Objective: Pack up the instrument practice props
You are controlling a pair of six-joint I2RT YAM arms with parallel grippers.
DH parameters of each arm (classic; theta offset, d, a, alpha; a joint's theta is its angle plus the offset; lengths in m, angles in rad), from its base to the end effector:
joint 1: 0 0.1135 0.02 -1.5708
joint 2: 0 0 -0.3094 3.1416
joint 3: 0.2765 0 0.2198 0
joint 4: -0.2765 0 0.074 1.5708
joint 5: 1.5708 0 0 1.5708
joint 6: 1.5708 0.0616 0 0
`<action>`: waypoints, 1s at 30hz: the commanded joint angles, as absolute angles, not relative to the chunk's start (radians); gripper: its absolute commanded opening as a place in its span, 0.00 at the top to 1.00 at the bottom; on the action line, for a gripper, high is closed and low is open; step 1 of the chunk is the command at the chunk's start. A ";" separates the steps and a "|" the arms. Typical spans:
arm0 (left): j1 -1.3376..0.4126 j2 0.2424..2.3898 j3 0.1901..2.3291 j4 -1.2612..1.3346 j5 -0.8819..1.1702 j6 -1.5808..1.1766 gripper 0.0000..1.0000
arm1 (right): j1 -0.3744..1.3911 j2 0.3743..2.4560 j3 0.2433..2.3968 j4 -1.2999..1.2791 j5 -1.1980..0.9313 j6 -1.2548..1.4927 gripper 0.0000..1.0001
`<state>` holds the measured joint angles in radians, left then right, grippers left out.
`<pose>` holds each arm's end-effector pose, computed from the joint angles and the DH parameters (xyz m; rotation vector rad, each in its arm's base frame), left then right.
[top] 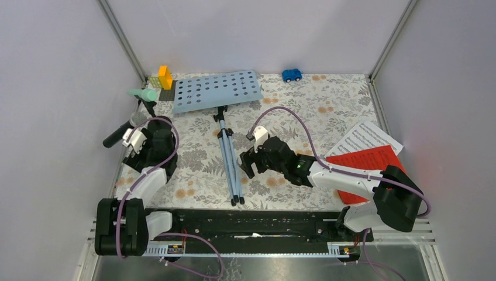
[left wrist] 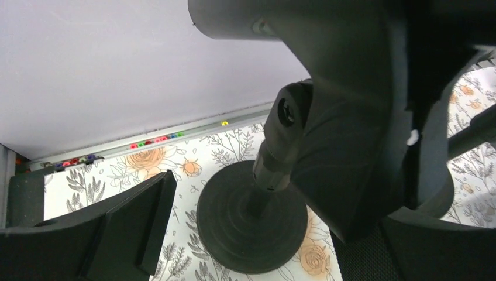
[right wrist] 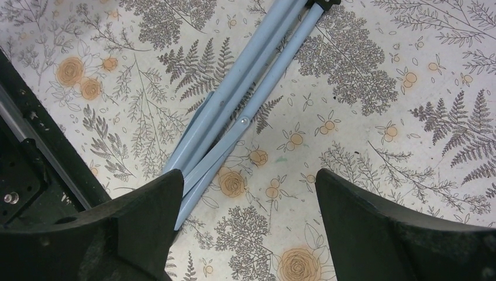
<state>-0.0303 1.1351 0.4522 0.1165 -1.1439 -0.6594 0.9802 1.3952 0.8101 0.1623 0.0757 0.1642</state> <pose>0.1769 0.0507 0.2537 -1.1303 1.4736 0.7357 0.1703 0.2456 0.2958 -0.7685 1.9047 0.6535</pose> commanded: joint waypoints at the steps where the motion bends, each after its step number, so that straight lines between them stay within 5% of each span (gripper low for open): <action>1: -0.002 1.161 0.430 0.374 -1.153 -0.452 0.02 | 0.974 1.405 0.852 0.144 0.058 0.144 0.10; 7: 0.049 1.267 0.477 0.495 -1.127 -0.350 0.05 | 0.975 1.430 0.882 0.115 0.020 0.166 0.10; 15: 0.090 1.418 0.569 0.579 -1.028 -0.244 0.34 | 0.976 1.473 0.954 0.072 0.035 0.164 0.10; 20: 0.094 1.443 0.583 0.609 -0.967 -0.205 0.61 | 0.975 1.489 0.966 0.074 0.029 0.184 0.09; 22: 0.094 1.437 0.569 0.647 -0.936 -0.194 0.96 | 0.975 1.480 0.946 0.117 0.012 0.178 0.09; 23: 0.092 1.432 0.564 0.652 -0.921 -0.190 1.00 | 0.975 1.480 0.942 0.132 0.011 0.171 0.09; 30: 0.072 1.326 0.477 0.687 -0.937 -0.181 1.00 | 0.975 1.426 0.937 0.142 0.018 0.201 0.09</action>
<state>0.0883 1.4242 0.5213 0.5941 -0.9348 -0.1997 0.9802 1.4834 0.9287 0.0963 0.0319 0.1814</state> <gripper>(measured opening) 0.320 0.906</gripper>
